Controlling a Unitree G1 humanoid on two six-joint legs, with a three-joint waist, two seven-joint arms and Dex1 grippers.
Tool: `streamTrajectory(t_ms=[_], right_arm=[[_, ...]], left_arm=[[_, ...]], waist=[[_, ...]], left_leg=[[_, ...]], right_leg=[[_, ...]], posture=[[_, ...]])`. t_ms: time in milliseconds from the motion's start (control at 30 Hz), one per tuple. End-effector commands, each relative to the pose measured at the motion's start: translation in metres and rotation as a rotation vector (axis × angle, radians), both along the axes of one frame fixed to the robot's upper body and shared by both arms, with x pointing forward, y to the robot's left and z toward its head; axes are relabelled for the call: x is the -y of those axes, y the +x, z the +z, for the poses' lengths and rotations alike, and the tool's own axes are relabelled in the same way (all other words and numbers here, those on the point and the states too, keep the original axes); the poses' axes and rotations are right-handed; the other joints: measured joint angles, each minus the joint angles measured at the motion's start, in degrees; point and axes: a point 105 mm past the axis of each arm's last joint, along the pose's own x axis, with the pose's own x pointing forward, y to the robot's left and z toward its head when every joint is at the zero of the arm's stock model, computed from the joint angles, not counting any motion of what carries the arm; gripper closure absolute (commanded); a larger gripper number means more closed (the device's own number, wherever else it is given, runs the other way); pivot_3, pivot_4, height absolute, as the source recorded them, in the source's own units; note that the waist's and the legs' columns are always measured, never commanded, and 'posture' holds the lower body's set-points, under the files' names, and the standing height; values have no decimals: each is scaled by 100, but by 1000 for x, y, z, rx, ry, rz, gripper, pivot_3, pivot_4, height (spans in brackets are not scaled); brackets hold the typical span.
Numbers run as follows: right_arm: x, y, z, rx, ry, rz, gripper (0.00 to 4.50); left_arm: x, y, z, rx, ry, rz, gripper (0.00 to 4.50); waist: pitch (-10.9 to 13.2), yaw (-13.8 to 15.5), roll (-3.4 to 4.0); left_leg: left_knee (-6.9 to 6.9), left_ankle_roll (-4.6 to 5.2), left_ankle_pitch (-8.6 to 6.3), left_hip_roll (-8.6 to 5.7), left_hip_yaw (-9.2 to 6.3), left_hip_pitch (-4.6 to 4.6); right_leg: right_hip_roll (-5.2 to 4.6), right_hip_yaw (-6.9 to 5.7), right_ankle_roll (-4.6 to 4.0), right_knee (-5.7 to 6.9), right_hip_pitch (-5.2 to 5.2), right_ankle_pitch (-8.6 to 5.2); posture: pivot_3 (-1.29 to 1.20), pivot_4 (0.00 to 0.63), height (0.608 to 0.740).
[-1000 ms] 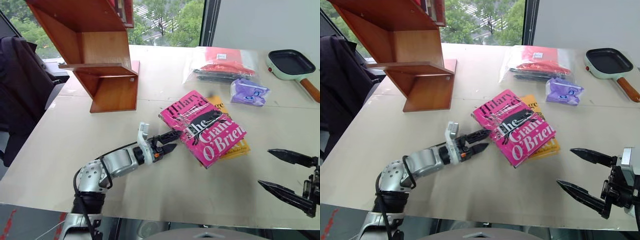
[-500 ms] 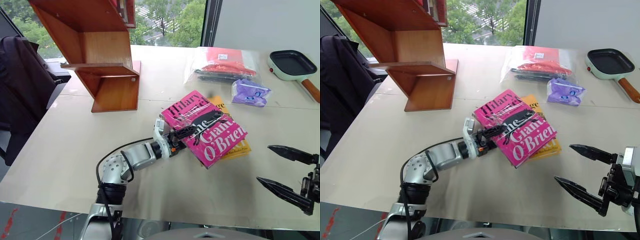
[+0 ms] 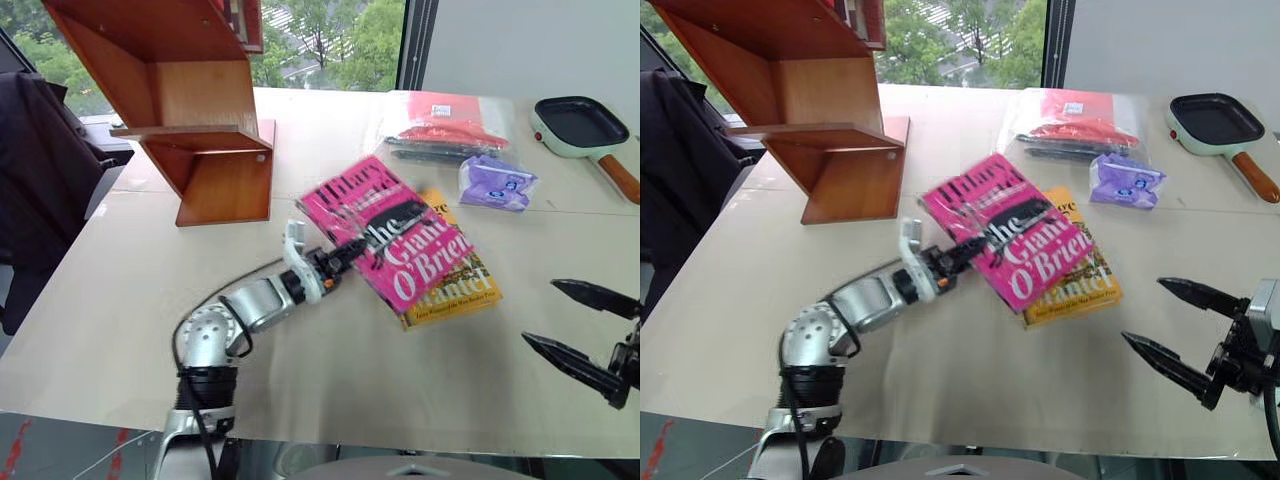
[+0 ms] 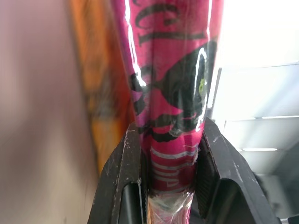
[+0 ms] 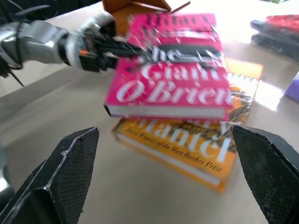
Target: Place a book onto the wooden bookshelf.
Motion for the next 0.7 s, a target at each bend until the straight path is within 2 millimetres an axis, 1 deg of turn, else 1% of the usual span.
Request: streamTrajectory(t_ms=[33,67,100,167,233,267,300,333,367,400,433,500,567,600,633,700], right_arm=[[5,11,5,39,30,0,0],[6,15,6,46,35,1,0],[6,21,8,61,49,10,0],[7,31,13,92,81,22,0],[8,44,18,124,116,29,0],[9,50,20,137,125,30,0],[10,56,21,152,130,36,0],[10,62,22,164,131,43,0],[10,67,22,173,131,54,0],[9,70,22,179,131,63,0],[9,74,22,188,134,71,0],[8,81,23,207,147,90,0],[6,89,25,224,165,109,0],[5,92,25,229,171,115,0],[4,96,26,236,178,125,0],[2,101,28,244,188,143,0]], left_arm=[[-4,-6,61,375,122,-8,3831],[-4,-7,70,453,182,-7,3831],[-5,-5,85,574,270,16,3831],[-2,-3,106,763,419,43,3831],[5,-2,122,1041,677,63,3831],[8,-1,126,1179,829,69,3831],[14,-2,135,1330,939,73,3831],[17,-2,143,1425,1002,93,3831],[17,-1,152,1497,1061,130,3831],[17,0,157,1541,1093,159,3831],[17,0,160,1605,1170,175,3831],[16,-3,164,1740,1336,176,3831],[10,-4,166,1882,1573,165,3831],[6,-3,169,1911,1655,175,3831],[-1,-3,172,1899,1731,191,3831],[-10,-4,177,1868,1799,227,3831]], waist=[[1,20,-1],[0,26,-1],[2,21,-5],[6,15,-8],[14,4,-19],[16,3,-16],[16,5,-16],[17,4,-17],[18,5,-16],[18,5,-15],[18,4,-15],[20,-13,-18],[21,-53,-17],[21,-69,-18],[22,-79,-18],[23,-114,-17]], left_leg=[[0,-9,5,-1,2,-8],[1,-11,8,-5,2,-21],[2,-11,8,-7,2,-27],[5,-11,8,-12,4,-48],[5,-9,7,-14,6,-51],[3,-9,8,-12,8,-52],[-3,-9,8,-12,10,-52],[-4,-9,8,-11,10,-53],[-8,-9,8,-10,14,-53],[-14,-9,8,-10,14,-55],[-22,-8,8,-9,14,-55],[-28,-8,8,-2,11,-55],[-49,-8,8,-2,12,-56],[-61,-9,9,-2,12,-55],[-64,-9,9,0,11,-56],[-69,-9,9,0,10,-61]], right_leg=[[0,0,0,-1,-8,0],[12,-2,-1,-3,-16,1],[12,-3,0,-5,-20,1],[15,0,-1,-9,-38,2],[12,2,0,-11,-41,3],[15,2,-1,-13,-43,3],[16,5,-1,-18,-45,3],[16,5,-1,-18,-45,3],[18,5,-1,-24,-46,3],[18,7,-2,-31,-46,4],[17,6,-1,-41,-47,4],[18,3,2,-51,-48,5],[22,2,3,-60,-53,6],[23,1,4,-67,-54,6],[25,0,4,-70,-57,6],[25,-2,4,-74,-61,6]], posture=[[0,150,740],[0,150,740],[0,150,740],[0,150,740],[0,150,740],[0,150,740],[0,150,740],[0,150,740],[0,150,740],[0,150,740],[0,150,740],[0,150,740],[0,150,740],[0,150,740],[0,150,740],[0,150,740]])
